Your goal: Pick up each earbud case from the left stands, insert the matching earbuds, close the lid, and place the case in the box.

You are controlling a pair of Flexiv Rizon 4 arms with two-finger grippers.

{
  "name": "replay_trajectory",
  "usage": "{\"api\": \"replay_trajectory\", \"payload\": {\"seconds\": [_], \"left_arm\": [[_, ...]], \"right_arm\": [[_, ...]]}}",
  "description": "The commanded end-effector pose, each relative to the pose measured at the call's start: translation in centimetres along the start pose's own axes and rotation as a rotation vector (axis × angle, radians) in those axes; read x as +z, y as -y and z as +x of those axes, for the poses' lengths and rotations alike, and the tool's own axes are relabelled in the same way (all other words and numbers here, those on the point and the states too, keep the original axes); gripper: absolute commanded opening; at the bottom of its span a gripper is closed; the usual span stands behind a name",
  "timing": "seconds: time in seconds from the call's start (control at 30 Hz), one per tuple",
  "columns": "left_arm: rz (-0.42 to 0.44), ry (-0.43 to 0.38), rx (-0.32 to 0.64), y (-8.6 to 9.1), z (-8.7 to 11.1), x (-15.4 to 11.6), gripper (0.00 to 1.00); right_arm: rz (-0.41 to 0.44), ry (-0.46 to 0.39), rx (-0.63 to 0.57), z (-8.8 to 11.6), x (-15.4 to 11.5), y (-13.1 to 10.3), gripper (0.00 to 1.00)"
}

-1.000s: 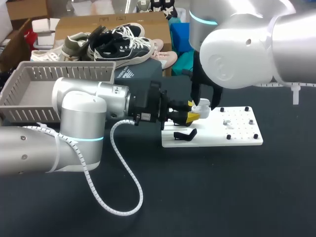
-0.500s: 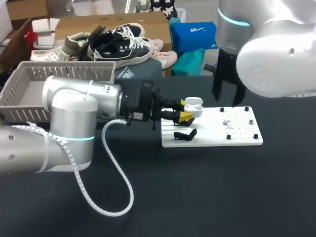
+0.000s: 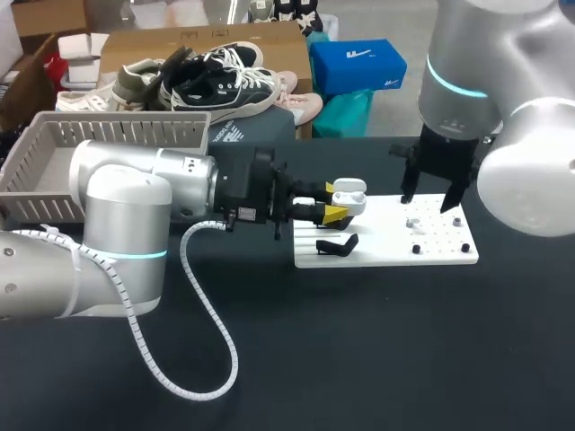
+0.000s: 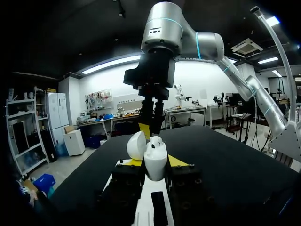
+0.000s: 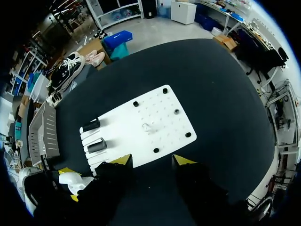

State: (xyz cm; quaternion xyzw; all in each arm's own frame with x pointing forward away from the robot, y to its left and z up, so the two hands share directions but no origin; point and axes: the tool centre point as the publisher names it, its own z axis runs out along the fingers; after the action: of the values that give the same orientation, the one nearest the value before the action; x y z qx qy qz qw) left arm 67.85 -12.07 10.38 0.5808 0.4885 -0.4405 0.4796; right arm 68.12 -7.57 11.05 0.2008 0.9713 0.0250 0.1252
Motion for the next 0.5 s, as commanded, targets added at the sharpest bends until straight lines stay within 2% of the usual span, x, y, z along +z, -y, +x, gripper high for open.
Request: {"api": "replay_trajectory", "payload": {"seconds": [0.03,0.23,0.5], "left_arm": [[-0.008,0.001,0.002,0.2,0.0,0.0,0.0],[-0.008,0.001,0.002,0.2,0.0,0.0,0.0],[-0.008,0.001,0.002,0.2,0.0,0.0,0.0]], "right_arm": [[-0.018,0.006,-0.018,-0.2,1.1,-0.1,0.59],[-0.037,-0.002,-0.054,-1.1,2.5,-0.3,0.49],[-0.067,-0.037,-0.118,-2.1,4.3,0.0,0.46]]}}
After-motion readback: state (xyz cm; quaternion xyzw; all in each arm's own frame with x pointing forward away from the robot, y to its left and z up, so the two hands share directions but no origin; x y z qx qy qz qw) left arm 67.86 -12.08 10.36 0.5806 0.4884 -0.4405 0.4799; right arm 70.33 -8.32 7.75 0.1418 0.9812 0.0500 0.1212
